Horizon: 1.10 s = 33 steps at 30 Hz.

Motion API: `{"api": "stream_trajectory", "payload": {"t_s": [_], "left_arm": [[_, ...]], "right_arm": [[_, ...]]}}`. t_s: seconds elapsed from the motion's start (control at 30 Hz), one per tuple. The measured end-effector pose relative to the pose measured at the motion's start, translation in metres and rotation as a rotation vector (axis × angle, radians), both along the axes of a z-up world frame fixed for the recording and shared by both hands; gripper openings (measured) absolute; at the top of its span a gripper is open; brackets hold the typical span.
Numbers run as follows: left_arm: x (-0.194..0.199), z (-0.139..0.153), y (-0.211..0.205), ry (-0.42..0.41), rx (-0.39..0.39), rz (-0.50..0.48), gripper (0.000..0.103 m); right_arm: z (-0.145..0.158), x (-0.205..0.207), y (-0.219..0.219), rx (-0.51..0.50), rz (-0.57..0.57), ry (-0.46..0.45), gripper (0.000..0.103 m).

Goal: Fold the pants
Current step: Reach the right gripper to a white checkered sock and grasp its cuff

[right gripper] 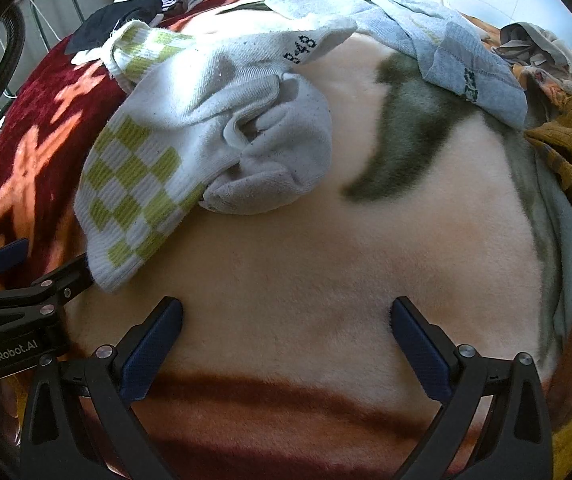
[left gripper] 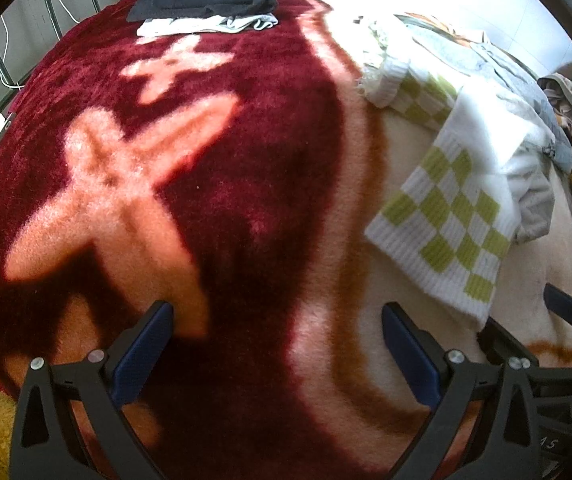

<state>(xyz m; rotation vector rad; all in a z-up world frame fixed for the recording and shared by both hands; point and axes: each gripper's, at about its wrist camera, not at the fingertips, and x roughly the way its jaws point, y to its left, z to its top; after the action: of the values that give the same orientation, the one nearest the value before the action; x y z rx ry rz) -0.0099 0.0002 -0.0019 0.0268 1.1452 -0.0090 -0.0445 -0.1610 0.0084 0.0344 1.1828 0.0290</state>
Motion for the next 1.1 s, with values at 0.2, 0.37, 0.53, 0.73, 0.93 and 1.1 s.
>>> {"api": "stream_trajectory", "payload": {"t_s": [0.2,0.37,0.53,0.73,0.93,1.1], "left_arm": [[0.000,0.000,0.001,0.003,-0.002,0.001,0.103],[0.003,0.001,0.002,0.004,0.002,-0.007,0.103],[0.005,0.005,0.002,0.009,-0.008,-0.025,0.103],[0.001,0.016,0.008,0.019,-0.031,-0.051,0.102],[-0.001,0.036,0.021,0.014,-0.077,-0.041,0.098],[0.001,0.053,0.036,0.010,-0.041,-0.041,0.098]], "right_arm": [[0.001,0.001,-0.002,0.000,0.003,0.004,0.103],[0.002,0.002,-0.002,-0.001,0.008,0.001,0.103],[0.006,0.003,-0.003,-0.003,0.021,0.006,0.102],[0.034,-0.006,0.000,0.006,0.092,-0.015,0.084],[0.072,-0.010,0.011,0.012,0.169,-0.120,0.084],[0.083,-0.013,0.020,0.026,0.202,-0.157,0.084]]}}
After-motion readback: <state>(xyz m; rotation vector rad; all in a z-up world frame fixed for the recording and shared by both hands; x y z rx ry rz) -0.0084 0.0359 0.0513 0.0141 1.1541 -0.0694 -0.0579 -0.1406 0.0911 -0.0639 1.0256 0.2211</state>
